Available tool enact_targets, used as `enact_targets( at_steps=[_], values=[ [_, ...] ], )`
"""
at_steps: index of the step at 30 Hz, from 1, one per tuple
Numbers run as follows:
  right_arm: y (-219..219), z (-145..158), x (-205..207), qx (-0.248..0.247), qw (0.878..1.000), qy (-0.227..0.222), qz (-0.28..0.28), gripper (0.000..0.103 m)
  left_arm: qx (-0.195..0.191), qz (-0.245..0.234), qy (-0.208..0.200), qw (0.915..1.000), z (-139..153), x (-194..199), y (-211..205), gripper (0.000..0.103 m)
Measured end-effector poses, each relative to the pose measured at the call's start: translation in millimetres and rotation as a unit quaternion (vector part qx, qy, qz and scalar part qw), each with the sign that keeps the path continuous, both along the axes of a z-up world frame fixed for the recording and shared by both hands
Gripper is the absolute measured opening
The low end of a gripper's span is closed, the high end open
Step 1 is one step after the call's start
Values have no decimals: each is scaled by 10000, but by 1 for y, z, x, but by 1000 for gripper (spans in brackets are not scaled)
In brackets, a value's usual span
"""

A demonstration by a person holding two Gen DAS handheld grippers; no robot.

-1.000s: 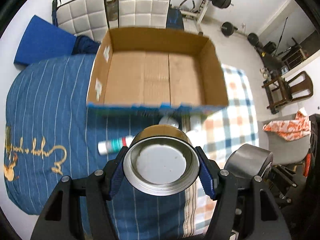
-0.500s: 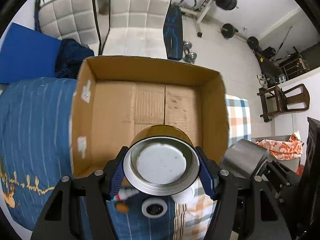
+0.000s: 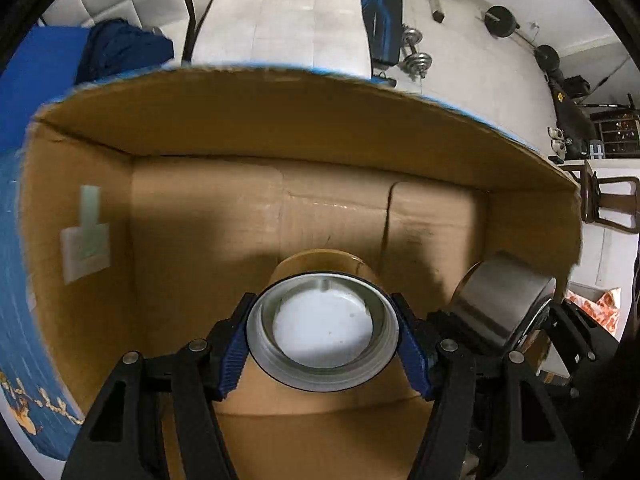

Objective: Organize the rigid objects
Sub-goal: 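Carry both held tins into the cardboard box and open both grippers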

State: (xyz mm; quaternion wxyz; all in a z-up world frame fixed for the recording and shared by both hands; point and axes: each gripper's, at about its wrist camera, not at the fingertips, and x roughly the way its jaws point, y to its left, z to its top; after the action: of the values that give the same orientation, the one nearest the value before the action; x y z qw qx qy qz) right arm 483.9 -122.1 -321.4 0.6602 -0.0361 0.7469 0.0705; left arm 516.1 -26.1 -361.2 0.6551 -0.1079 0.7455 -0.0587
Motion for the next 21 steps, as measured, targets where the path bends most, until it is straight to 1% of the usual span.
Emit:
enact_targets(
  at_steps=[2,9,14,16,18,21],
  values=[
    [3,-12,8,-62,9999,90,78,73,-14,-13,107,9999,-11,4,-2,62],
    [16,-44,23,-249,9987,322,300,73,178,-274,213,9992,-27,10,-19,62],
    [12,-60,29,-231,9981,539,188,73,175,-320,263,9990,-30,8,-22,62],
    [14,-64,32,-259,9974,639,200,73,289,-325,267,9987,-29,6,-20,63],
    [16,-67,35,-334,9969,670,236,73,293,-283,304,9987,-28,5,-19,63],
    [21,-66,36,-419,9964,691,260,77,278,-208,329,9989,-19,0,-14,63]
  ],
)
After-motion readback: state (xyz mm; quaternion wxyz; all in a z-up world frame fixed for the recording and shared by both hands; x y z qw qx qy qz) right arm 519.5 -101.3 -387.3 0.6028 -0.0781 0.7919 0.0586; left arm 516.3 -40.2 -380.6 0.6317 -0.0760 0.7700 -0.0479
